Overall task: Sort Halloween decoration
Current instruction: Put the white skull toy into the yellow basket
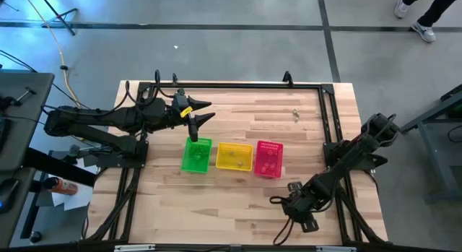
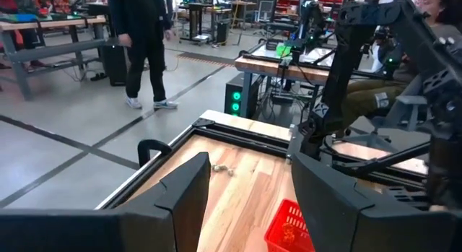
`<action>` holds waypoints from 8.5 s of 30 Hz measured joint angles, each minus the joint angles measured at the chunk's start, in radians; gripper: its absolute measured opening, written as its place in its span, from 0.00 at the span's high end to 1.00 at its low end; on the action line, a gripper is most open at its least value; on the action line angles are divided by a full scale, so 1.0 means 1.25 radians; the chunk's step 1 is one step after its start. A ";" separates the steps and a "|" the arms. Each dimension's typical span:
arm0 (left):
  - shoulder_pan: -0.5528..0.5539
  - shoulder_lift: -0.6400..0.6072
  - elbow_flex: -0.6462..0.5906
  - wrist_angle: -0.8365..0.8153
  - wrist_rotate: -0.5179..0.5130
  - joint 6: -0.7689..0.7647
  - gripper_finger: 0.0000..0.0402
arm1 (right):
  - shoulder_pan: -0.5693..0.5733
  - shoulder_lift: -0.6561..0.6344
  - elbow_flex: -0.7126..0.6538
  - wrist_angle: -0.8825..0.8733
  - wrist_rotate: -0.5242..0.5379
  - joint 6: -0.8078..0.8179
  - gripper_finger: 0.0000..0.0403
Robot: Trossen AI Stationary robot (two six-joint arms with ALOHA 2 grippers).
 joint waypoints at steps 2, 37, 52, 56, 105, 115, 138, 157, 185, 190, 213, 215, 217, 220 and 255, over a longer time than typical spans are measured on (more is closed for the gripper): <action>0.000 0.000 0.000 0.000 0.000 0.000 0.54 | -0.004 0.000 -0.022 0.005 0.019 0.009 0.49; 0.000 0.000 0.000 -0.003 -0.003 -0.009 0.54 | 0.058 0.167 0.014 0.010 0.167 0.096 0.59; 0.000 0.000 0.000 -0.004 -0.003 0.027 0.54 | 0.060 0.168 0.013 -0.008 0.186 0.095 0.78; 0.000 -0.004 0.001 0.000 -0.003 0.033 0.54 | 0.060 0.167 0.012 -0.010 0.183 0.079 0.83; 0.037 -0.157 0.001 -0.002 0.008 0.066 0.54 | -0.254 -0.198 0.010 0.082 0.287 -0.278 0.91; 0.037 -0.157 0.001 -0.001 0.008 0.066 0.54 | -0.453 -0.197 0.011 0.453 0.253 -0.438 0.91; 0.037 -0.157 0.001 0.004 0.007 0.060 0.54 | -0.554 0.045 0.201 0.321 0.180 -0.431 0.91; 0.037 -0.157 0.001 -0.006 0.007 0.060 0.54 | -0.569 0.290 0.257 0.195 0.131 -0.388 0.77; 0.036 -0.154 0.001 -0.065 0.071 0.086 0.54 | -0.569 -0.205 0.258 0.167 0.427 -0.361 0.66; 0.036 -0.133 0.001 -0.065 0.080 0.074 0.54 | -0.569 -0.236 0.258 0.108 0.442 -0.325 0.66; 0.037 -0.006 0.001 -0.066 -0.044 -0.115 0.54 | -0.569 -0.424 0.062 -0.035 0.352 -0.427 0.66; 0.043 0.001 0.001 -0.063 -0.045 -0.102 0.54 | -0.569 -0.464 0.028 -0.020 0.352 -0.394 0.66; 0.063 0.005 0.001 -0.072 -0.045 -0.113 0.54 | -0.569 -0.499 -0.007 0.002 0.352 -0.347 0.66; 0.120 0.021 0.029 -0.136 -0.026 -0.144 0.54 | -0.569 -0.538 -0.058 0.045 0.352 -0.260 0.66; 0.560 0.468 0.042 -0.815 0.169 0.158 0.54 | -0.567 -0.356 -0.199 0.467 0.359 0.047 0.66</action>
